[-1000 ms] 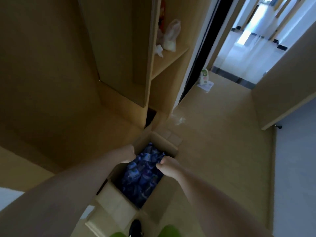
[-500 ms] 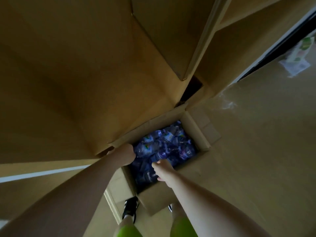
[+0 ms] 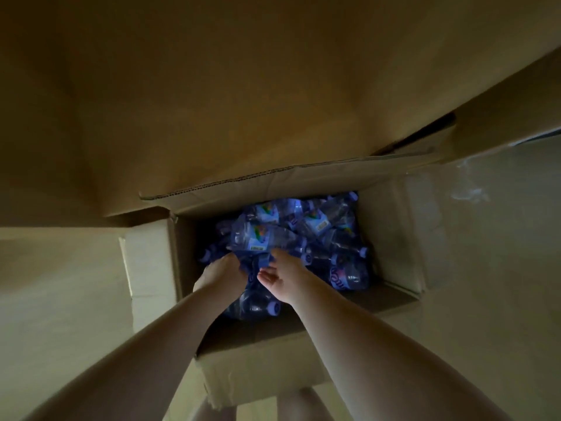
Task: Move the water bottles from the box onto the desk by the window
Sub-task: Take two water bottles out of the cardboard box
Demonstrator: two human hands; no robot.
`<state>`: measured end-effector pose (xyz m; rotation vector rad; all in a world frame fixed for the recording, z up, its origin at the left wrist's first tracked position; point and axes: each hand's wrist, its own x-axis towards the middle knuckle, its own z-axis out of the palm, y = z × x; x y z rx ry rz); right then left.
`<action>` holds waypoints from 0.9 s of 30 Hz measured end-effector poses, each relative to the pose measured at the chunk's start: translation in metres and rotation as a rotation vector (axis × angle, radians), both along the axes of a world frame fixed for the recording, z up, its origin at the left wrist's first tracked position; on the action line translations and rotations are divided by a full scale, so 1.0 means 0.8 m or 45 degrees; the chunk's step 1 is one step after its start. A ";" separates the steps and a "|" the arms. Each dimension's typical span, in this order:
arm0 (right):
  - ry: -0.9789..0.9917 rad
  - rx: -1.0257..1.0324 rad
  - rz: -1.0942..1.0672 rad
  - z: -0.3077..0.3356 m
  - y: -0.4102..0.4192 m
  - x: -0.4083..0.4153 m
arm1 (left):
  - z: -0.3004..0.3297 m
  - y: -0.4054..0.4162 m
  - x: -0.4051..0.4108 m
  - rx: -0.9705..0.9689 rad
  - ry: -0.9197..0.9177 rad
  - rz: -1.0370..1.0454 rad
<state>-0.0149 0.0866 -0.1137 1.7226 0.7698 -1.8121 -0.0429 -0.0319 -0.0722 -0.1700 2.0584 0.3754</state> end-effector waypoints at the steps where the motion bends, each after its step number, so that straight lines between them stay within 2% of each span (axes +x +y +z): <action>1: 0.027 0.017 0.056 -0.022 -0.010 -0.005 | -0.016 -0.002 0.001 0.015 0.004 0.043; 3: 0.076 0.011 0.135 -0.060 -0.026 -0.018 | -0.042 -0.003 0.001 0.047 0.023 0.115; 5: 0.069 0.011 0.089 -0.093 -0.034 -0.029 | -0.065 -0.007 -0.001 0.076 0.063 0.171; 10: -0.200 0.134 0.009 -0.149 -0.035 -0.047 | -0.114 -0.021 0.013 0.094 0.138 0.384; 15: -0.216 0.140 0.002 -0.183 -0.034 -0.044 | -0.139 -0.029 0.037 0.092 0.128 0.493; 20: -0.104 0.030 -0.030 -0.156 -0.016 -0.032 | -0.130 -0.025 0.039 0.077 0.176 0.544; 24: 0.068 0.039 0.276 -0.116 0.009 0.001 | -0.110 -0.018 0.019 0.119 0.303 0.632; 27: 0.241 -0.133 0.433 -0.083 0.033 0.022 | -0.092 -0.003 0.000 0.334 0.122 0.745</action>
